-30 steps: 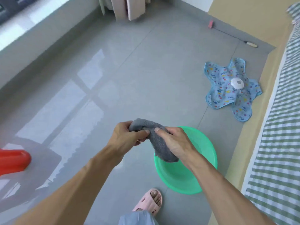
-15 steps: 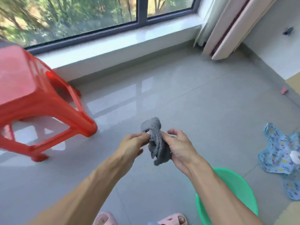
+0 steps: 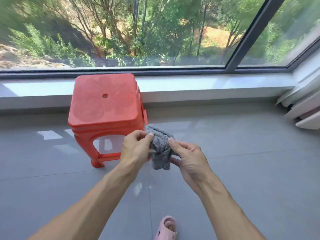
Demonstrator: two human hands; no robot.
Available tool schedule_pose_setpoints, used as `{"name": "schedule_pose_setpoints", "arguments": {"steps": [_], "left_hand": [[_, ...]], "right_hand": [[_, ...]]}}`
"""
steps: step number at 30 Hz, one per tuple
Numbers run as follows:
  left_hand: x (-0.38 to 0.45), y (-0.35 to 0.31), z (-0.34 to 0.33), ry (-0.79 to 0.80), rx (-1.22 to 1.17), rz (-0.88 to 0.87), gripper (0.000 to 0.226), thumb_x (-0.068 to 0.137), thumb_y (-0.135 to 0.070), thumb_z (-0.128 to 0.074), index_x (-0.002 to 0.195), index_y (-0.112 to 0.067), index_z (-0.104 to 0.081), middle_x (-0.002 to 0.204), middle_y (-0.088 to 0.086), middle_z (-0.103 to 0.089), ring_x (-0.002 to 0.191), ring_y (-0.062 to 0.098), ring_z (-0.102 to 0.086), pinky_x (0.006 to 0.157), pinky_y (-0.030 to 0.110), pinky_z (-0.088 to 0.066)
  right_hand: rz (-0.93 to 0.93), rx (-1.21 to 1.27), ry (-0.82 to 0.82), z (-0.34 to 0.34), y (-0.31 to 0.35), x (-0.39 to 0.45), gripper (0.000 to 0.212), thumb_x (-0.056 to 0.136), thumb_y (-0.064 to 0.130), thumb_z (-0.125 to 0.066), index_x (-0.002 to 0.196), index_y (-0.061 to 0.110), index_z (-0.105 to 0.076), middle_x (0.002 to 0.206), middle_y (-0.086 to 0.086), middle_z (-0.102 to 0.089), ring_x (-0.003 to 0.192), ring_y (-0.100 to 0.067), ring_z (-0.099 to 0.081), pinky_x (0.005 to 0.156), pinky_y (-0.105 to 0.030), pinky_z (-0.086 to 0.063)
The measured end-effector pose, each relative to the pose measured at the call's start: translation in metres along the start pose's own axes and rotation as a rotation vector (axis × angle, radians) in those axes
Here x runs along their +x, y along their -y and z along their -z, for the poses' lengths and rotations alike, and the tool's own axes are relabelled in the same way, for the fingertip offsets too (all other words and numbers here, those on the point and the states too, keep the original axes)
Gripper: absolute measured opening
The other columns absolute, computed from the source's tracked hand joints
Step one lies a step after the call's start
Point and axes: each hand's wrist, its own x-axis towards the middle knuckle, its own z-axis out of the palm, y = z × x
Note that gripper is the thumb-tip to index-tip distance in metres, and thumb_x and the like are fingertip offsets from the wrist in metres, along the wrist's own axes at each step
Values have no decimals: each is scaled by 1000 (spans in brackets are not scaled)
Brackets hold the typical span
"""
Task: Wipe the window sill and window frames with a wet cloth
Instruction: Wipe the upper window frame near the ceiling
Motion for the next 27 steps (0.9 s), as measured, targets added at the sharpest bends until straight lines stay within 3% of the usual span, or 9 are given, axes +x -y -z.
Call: {"name": "schedule_pose_setpoints", "arguments": {"steps": [3, 7, 11, 14, 17, 19, 21, 24, 27], "left_hand": [[20, -9, 9, 31, -166, 114, 20, 100, -20, -52, 83, -15, -60, 73, 1, -61, 63, 13, -57, 52, 20, -48], [44, -28, 28, -19, -559, 277, 34, 103, -26, -41, 95, -6, -68, 89, 17, -72, 76, 28, -68, 71, 37, -52], [60, -36, 52, 175, -707, 340, 72, 90, -67, -43, 116, -5, -66, 112, 20, -70, 105, 33, -67, 97, 51, -49], [80, -39, 72, 63, -311, 249, 79, 68, -58, -79, 130, -16, -54, 122, 11, -65, 110, 29, -63, 99, 53, -48], [100, -45, 93, -162, -124, 146, 83, 78, -25, -80, 144, -40, -32, 117, 3, -62, 108, 20, -60, 98, 36, -47], [121, -47, 108, -126, -161, 46, 58, 84, -19, -74, 126, -51, -50, 109, 5, -65, 99, 18, -64, 90, 32, -51], [140, -50, 125, -9, -112, -34, 40, 86, -12, -70, 112, -42, -68, 114, 2, -67, 100, 13, -65, 90, 27, -52], [166, -59, 151, 189, 153, -176, 51, 74, -11, -72, 123, -24, -65, 112, -3, -65, 99, 10, -63, 85, 14, -46], [195, -65, 172, 75, 596, -371, 28, 80, -18, -68, 104, -31, -66, 90, -9, -45, 82, 15, -52, 73, 21, -41]], "right_hand": [[-72, 68, 118, -19, 20, 22, 29, 96, 22, -57, 92, -3, -73, 89, -17, -70, 74, -20, -63, 75, -35, -48], [-114, 233, 126, -35, 47, 56, 21, 95, 17, -56, 95, 4, -72, 81, -7, -68, 72, -18, -57, 75, -36, -42], [-103, 100, 146, -53, 59, 84, 25, 101, 17, -47, 99, 5, -68, 80, -6, -68, 69, -17, -60, 60, -27, -45], [-26, -234, -2, -70, 64, 117, 10, 96, 19, -59, 92, 12, -65, 89, -4, -72, 85, -23, -67, 75, -40, -53], [28, -561, -158, -88, 73, 137, 21, 83, 24, -69, 100, 15, -59, 93, -4, -71, 90, -23, -69, 82, -43, -57], [47, -660, -169, -107, 80, 145, 39, 81, 26, -71, 110, 18, -47, 96, -1, -66, 91, -20, -66, 83, -40, -54], [78, -693, -147, -125, 92, 153, 41, 87, 21, -67, 119, 27, -41, 96, 3, -60, 90, -14, -61, 82, -33, -50], [112, -868, -31, -147, 105, 172, 24, 89, 24, -63, 112, 22, -68, 102, 5, -67, 100, -13, -62, 87, -27, -49], [193, -1298, 81, -171, 110, 191, 18, 79, 28, -70, 96, 21, -71, 93, -2, -62, 92, -20, -60, 71, -25, -42]]}}
